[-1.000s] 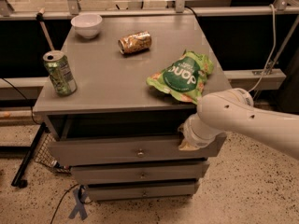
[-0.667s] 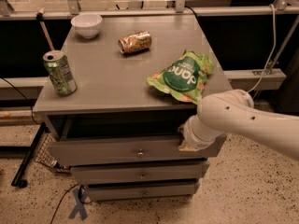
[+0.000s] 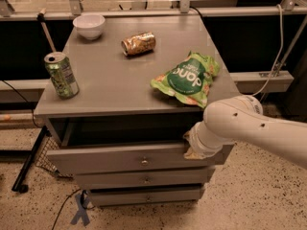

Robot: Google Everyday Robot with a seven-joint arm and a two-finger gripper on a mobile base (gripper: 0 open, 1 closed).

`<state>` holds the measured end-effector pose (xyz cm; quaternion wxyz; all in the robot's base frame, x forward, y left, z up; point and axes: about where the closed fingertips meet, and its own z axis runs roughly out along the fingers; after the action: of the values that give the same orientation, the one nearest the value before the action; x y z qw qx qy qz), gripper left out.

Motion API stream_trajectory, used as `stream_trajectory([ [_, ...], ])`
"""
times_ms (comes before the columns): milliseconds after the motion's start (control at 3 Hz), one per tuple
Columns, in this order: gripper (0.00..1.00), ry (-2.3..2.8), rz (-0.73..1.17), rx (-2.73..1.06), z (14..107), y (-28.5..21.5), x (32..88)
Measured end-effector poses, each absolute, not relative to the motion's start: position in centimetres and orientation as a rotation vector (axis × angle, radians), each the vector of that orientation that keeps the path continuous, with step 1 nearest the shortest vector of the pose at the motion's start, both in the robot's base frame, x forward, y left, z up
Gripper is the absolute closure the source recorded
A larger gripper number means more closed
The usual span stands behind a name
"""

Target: Open top drawer

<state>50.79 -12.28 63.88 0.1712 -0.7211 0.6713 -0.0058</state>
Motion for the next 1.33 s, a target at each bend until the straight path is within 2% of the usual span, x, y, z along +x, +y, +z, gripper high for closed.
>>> stream_trajectory([
  [1333, 1.00, 1.890, -0.006, -2.057, 64.0, -11.9, 47.9],
])
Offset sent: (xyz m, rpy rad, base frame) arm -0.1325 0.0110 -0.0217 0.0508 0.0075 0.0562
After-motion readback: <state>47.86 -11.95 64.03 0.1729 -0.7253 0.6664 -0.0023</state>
